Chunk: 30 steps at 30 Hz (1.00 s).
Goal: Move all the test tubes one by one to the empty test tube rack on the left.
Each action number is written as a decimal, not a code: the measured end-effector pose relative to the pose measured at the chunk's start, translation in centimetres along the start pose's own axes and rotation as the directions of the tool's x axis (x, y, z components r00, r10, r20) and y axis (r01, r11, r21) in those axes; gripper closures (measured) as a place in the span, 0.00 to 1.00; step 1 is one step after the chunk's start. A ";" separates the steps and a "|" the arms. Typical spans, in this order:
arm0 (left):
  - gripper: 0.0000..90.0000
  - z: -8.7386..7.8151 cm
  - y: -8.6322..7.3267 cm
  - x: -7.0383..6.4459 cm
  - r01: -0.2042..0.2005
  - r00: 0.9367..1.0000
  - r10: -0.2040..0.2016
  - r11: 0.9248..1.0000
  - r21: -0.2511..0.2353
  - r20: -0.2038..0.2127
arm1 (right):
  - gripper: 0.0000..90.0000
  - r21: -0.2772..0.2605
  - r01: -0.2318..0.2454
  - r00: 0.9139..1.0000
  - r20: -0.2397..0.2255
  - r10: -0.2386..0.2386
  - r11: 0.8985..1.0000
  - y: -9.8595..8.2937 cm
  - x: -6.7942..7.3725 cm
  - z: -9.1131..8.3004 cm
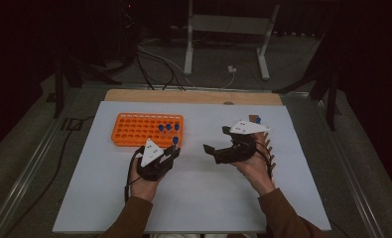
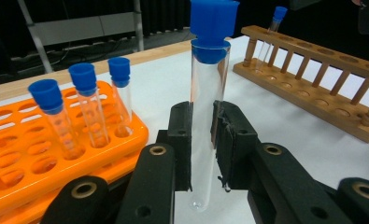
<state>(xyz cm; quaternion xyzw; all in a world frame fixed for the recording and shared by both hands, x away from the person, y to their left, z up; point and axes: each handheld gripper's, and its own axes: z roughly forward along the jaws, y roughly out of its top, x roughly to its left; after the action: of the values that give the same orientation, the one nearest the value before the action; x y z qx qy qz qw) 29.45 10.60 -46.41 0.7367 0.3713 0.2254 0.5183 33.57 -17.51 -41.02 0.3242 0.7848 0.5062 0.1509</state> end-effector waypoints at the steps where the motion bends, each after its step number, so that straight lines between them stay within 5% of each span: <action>1: 0.87 0.0 0.0 0.1 0.004 1.000 -0.004 1.000 -0.001 -0.003 | 0.04 -0.001 -0.003 1.000 0.007 0.003 1.000 -0.1 -0.2 -0.1; 19: 0.87 -0.7 0.0 1.0 0.025 0.999 -0.025 1.000 -0.008 -0.031 | 0.00 -0.027 -0.050 0.993 0.109 0.052 0.998 -2.4 -3.0 -2.9; 30: 0.87 -1.3 0.4 1.5 0.032 0.998 -0.034 0.999 -0.028 -0.053 | 0.00 -0.048 -0.057 0.989 0.132 0.063 0.997 -3.0 -4.0 -4.9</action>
<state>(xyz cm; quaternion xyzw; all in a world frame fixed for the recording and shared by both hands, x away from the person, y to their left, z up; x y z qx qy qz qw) 29.54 12.45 -45.65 0.7171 0.3940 0.2414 0.5217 32.70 -24.37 -41.93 0.3775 0.7514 0.5049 0.1948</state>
